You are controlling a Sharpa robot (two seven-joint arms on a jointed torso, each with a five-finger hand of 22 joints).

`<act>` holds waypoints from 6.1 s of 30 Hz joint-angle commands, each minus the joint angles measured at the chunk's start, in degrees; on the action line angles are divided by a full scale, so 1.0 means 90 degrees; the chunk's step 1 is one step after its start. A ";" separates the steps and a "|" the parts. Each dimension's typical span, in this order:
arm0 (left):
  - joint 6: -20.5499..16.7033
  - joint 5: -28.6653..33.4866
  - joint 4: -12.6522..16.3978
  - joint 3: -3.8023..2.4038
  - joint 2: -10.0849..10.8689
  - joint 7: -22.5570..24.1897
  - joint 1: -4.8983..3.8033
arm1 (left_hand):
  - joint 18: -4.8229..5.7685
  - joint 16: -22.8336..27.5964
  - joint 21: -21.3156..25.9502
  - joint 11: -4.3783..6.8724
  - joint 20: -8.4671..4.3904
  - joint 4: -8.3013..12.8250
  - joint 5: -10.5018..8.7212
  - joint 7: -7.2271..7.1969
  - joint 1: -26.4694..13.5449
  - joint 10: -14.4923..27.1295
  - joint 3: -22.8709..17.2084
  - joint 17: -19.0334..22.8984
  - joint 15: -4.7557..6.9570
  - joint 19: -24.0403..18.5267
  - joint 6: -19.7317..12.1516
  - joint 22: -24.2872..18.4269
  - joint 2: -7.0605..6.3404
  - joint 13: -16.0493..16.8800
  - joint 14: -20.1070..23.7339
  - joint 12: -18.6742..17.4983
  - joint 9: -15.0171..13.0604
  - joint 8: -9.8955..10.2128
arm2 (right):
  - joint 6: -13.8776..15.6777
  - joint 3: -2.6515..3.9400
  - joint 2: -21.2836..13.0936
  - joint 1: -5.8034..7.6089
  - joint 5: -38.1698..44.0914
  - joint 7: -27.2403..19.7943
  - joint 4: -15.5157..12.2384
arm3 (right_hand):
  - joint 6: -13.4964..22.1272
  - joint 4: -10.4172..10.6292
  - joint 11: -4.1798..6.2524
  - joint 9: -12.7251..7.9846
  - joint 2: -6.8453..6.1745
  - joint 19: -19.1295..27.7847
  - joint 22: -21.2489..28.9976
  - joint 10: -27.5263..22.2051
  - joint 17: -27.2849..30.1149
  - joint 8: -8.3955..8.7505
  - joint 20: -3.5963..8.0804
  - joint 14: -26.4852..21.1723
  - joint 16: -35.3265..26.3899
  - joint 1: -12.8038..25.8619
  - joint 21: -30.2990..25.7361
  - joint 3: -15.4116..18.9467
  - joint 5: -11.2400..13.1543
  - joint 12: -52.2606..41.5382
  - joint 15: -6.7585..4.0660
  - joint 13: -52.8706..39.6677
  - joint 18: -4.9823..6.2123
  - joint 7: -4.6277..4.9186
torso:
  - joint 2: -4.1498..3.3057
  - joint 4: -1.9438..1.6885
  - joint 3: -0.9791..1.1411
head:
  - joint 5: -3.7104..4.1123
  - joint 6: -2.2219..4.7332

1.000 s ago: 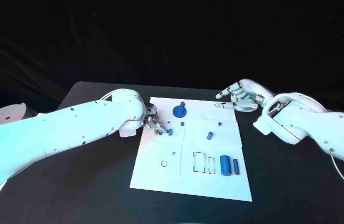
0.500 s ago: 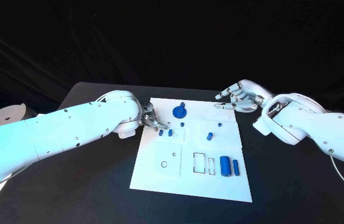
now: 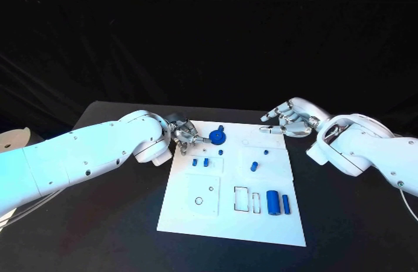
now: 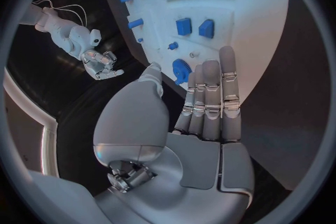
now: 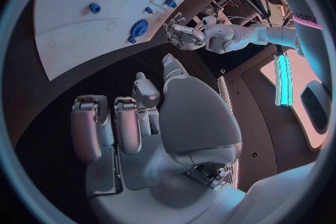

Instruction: Assemble the parts on the task board

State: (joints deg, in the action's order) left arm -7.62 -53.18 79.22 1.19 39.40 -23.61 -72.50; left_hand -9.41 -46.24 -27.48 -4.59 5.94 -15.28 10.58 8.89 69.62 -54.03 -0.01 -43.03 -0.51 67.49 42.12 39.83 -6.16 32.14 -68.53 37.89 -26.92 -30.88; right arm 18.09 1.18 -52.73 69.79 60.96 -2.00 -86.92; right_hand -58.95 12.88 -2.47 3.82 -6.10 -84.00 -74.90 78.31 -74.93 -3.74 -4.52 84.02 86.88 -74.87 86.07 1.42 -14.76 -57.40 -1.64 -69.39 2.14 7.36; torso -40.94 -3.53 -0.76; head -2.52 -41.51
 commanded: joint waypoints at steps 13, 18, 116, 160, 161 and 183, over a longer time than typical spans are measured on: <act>-0.0770 -0.2598 -0.0305 0.0149 -0.0661 0.2471 0.0103 | -0.0122 0.0607 0.0730 -0.0023 -0.0039 0.0683 -0.0468 -0.0092 0.1895 -0.0117 -0.1001 0.0614 0.0052 0.0759 0.0499 -0.0864 -0.0258 -0.2026 -0.0456 -0.1779 0.1496 0.1258 | -0.0043 -0.0001 0.0030 -0.0007 0.0013 -0.0045 0.0013 | -0.0036 0.0017 -0.0002 0.0009 0.0088 -0.0147 -0.0748 -0.0052 -0.0995 -0.0018 -0.0004 0.0517 -0.0027 0.0007 -0.0040 0.0043 -0.0088 0.0033 0.0002 0.0009 -0.0023 0.0004 | -0.0007 0.0014 0.0000 | 0.0100 0.0053; -0.0547 -0.3154 -0.0487 0.0189 -0.0840 0.2450 0.0126 | -0.0113 -0.1792 0.0339 0.0040 -0.0130 0.0724 -0.0446 -0.0128 0.1761 -0.0315 -0.0932 -0.1585 0.0141 0.1530 0.0870 -0.0705 -0.0326 -0.2348 -0.1590 -0.1955 0.1758 0.1506 | -0.0039 -0.0001 0.0037 -0.0009 0.0013 -0.0050 0.0000 | -0.0036 0.0017 -0.0002 0.0009 0.0088 -0.0147 -0.0748 -0.0052 -0.0995 -0.0018 -0.0004 0.0517 -0.0027 0.0007 -0.0040 0.0043 -0.0088 0.0033 0.0002 0.0009 -0.0023 0.0004 | -0.0015 0.0012 -0.0001 | 0.0110 0.0062; -0.0290 -0.3100 -0.0128 -0.0128 -0.0273 0.1744 0.0331 | 0.0405 -0.3725 -0.3687 0.0141 -0.0255 0.1785 -0.0346 -0.0137 0.1326 -0.2198 -0.3590 -0.2856 0.0236 0.2009 0.2646 0.2942 -0.0435 -0.2991 -0.1976 -0.3606 0.2320 0.2731 | -0.0065 -0.0001 0.0033 -0.0010 0.0013 -0.0069 -0.0011 | -0.0039 0.0017 0.0000 0.0010 0.0110 -0.0153 -0.0757 -0.0052 -0.1001 -0.0019 -0.0003 0.0518 -0.0024 -0.0016 -0.0036 0.0056 -0.0116 0.0027 0.0001 0.0008 -0.0025 0.0004 | 0.0001 -0.0014 -0.0003 | 0.0103 0.0063; 0.0382 -0.3003 -0.0417 -0.0080 -0.0357 0.1519 0.0449 | 0.0410 -0.3733 -0.3760 0.0179 -0.0259 0.1804 -0.0393 -0.0183 0.1165 -0.2279 -0.3477 -0.2824 0.0261 0.2001 0.2712 0.3021 -0.0445 -0.2957 -0.1968 -0.3648 0.2308 0.2754 | -0.0076 -0.0001 0.0037 -0.0010 0.0013 -0.0076 -0.0016 | -0.0047 0.0022 0.0001 0.0011 0.0123 -0.0151 -0.0753 -0.0049 -0.0998 -0.0022 -0.0002 0.0518 -0.0027 -0.0021 -0.0039 0.0074 -0.0126 0.0019 0.0000 0.0006 -0.0024 0.0001 | -0.0001 -0.0001 0.0000 | 0.0079 0.0004; 0.0383 -0.3005 -0.0418 -0.0079 -0.0359 0.1519 0.0449 | 0.0410 -0.3733 -0.3760 0.0179 -0.0259 0.1804 -0.0393 -0.0183 0.1165 -0.2279 -0.3477 -0.2824 0.0261 0.2001 0.2712 0.3021 -0.0445 -0.2957 -0.1968 -0.3648 0.2308 0.2754 | -0.0076 -0.0001 0.0037 -0.0010 0.0013 -0.0076 -0.0016 | -0.0047 0.0022 0.0001 0.0011 0.0123 -0.0151 -0.0753 -0.0049 -0.0998 -0.0022 -0.0002 0.0518 -0.0027 -0.0021 -0.0039 0.0074 -0.0126 0.0019 0.0000 0.0006 -0.0024 0.0001 | 0.0000 0.0000 0.0000 | 0.0078 0.0004; 0.0284 -0.3038 -0.0443 -0.0074 -0.0397 0.1523 0.0461 | 0.0430 -0.3751 -0.3849 0.0167 -0.0272 0.1870 -0.0393 -0.0171 0.1079 -0.2208 -0.3359 -0.2804 0.0259 0.1994 0.2653 0.3122 -0.0399 -0.2937 -0.1963 -0.3749 0.2326 0.2852 | -0.0085 -0.0001 0.0049 -0.0011 0.0013 -0.0077 -0.0003 | -0.0049 0.0024 0.0002 0.0011 0.0128 -0.0148 -0.0748 -0.0049 -0.0996 -0.0023 -0.0002 0.0518 -0.0028 -0.0025 -0.0041 0.0080 -0.0128 0.0015 0.0000 0.0004 -0.0023 0.0001 | -0.0002 0.0006 0.0003 | 0.0080 0.0005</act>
State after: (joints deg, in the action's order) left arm -5.93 -80.36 75.22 0.45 35.99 -9.63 -68.48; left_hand -6.72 -79.84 -61.91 -3.01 3.56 1.57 7.25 7.30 79.88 -74.43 -30.48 -68.36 1.74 84.02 66.62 67.89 -9.62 5.86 -83.98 4.39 -6.38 -5.63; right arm 18.04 1.17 -52.36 69.74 60.86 -2.27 -86.93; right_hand -58.95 13.04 -2.47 3.84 -5.57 -84.00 -74.94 78.31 -74.93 -3.74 -4.52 84.02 86.88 -74.94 86.08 1.88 -15.75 -57.40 -1.64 -69.31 2.14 7.36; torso -40.96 -3.50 -0.76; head -1.80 -41.45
